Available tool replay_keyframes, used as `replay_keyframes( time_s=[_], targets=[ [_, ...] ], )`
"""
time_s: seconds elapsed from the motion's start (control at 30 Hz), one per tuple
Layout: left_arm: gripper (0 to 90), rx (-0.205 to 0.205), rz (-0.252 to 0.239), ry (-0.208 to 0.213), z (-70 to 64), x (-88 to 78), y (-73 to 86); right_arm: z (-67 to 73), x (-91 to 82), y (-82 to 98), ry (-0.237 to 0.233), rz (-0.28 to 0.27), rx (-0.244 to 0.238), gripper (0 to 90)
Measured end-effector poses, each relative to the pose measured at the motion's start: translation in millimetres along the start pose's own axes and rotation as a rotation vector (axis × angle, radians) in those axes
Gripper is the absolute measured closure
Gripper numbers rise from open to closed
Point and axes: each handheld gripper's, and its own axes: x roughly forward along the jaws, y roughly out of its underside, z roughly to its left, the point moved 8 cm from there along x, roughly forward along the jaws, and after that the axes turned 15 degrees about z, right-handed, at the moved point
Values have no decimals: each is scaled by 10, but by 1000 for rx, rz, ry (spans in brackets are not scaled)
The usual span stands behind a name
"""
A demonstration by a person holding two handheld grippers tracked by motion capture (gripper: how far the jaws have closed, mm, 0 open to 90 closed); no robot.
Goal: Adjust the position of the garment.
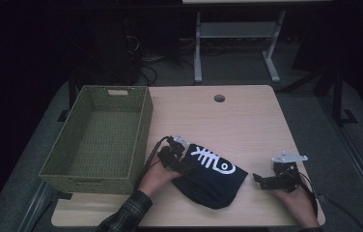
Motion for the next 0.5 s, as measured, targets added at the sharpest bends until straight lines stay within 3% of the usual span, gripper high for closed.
replay_keyframes(
  time_s=[0.3, 0.5],
  targets=[
    [229, 13, 8, 10, -28, 22, -3, 7, 2, -2, -5, 0, -9, 17],
    [407, 26, 17, 58, -73, 6, -7, 9, 2, -2, -6, 0, -10, 17]
  ],
)
